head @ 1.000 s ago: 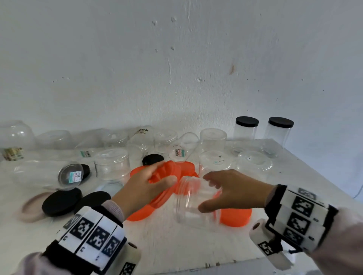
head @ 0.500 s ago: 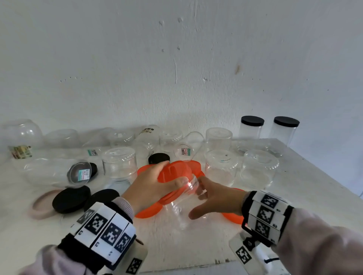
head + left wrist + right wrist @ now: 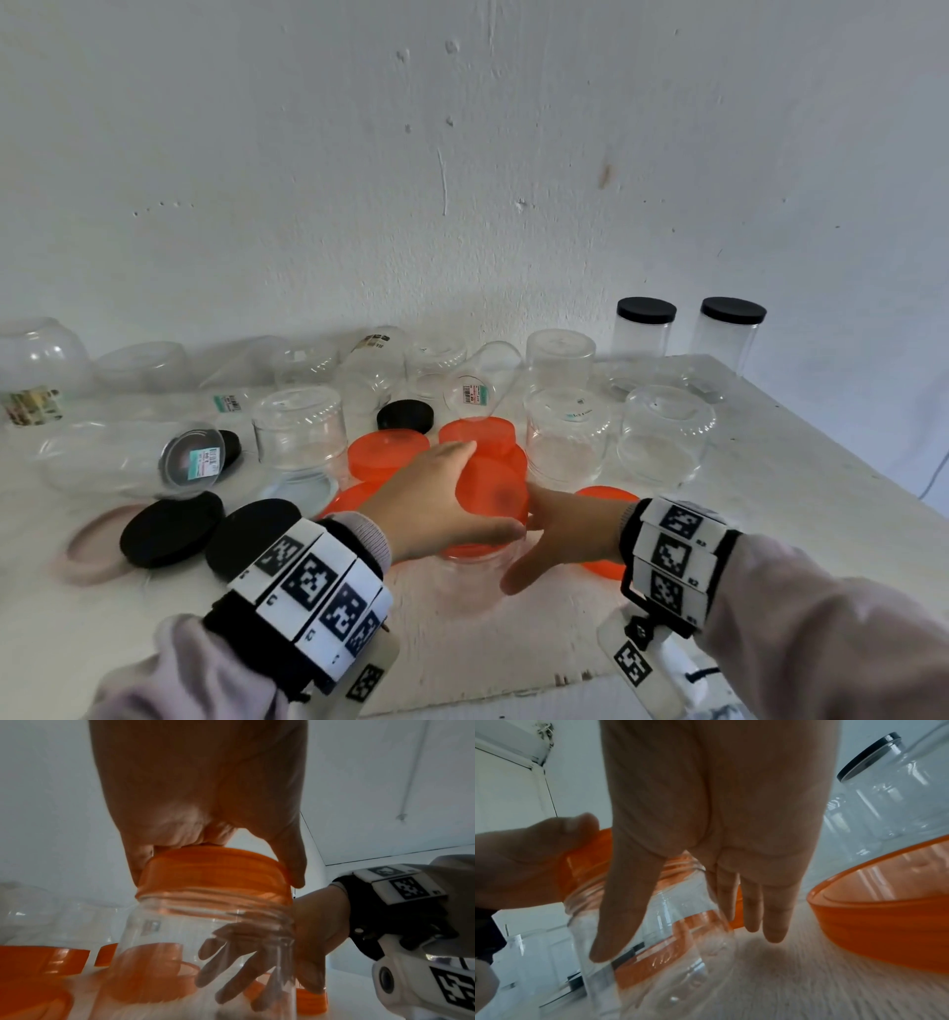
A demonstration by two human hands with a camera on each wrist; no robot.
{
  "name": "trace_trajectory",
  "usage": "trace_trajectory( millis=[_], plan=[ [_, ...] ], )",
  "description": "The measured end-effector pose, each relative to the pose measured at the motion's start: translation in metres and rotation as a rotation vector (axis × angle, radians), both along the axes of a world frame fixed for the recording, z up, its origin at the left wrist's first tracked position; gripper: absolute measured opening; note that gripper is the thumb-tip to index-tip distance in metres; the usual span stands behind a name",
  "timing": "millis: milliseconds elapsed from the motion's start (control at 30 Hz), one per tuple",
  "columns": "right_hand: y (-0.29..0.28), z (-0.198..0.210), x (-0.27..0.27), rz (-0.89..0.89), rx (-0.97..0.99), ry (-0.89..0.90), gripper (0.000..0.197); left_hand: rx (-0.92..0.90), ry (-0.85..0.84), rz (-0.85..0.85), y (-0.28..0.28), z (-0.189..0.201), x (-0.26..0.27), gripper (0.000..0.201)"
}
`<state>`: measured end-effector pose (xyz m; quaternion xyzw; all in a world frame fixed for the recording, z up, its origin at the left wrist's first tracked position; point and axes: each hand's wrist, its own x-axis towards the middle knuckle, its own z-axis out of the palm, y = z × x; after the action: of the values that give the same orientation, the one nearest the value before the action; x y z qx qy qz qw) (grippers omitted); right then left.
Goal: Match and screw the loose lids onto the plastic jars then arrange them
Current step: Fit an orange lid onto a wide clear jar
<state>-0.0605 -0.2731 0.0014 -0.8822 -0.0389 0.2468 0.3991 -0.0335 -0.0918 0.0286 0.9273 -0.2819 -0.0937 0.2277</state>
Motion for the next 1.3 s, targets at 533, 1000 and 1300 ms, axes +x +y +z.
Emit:
trace_trajectory(
  millis=[533,1000,1300],
  plan=[
    [-0.007,0.042,0.011,0.100,-0.132,-0.117,0.117,-0.211,0.275,0.017,0.037,-0.029,0.009,0.146],
    [0.050,0.072,0.024,0.427,-0.718,-0.193,0.106,-0.394,0.374,0.018,0.043,-0.061,0.018,0.113],
    [0.054,0.061,0.026,0.303,-0.837,-0.175,0.122,-0.418,0.355,0.021,0.043,-0.062,0.017,0.117]
  ],
)
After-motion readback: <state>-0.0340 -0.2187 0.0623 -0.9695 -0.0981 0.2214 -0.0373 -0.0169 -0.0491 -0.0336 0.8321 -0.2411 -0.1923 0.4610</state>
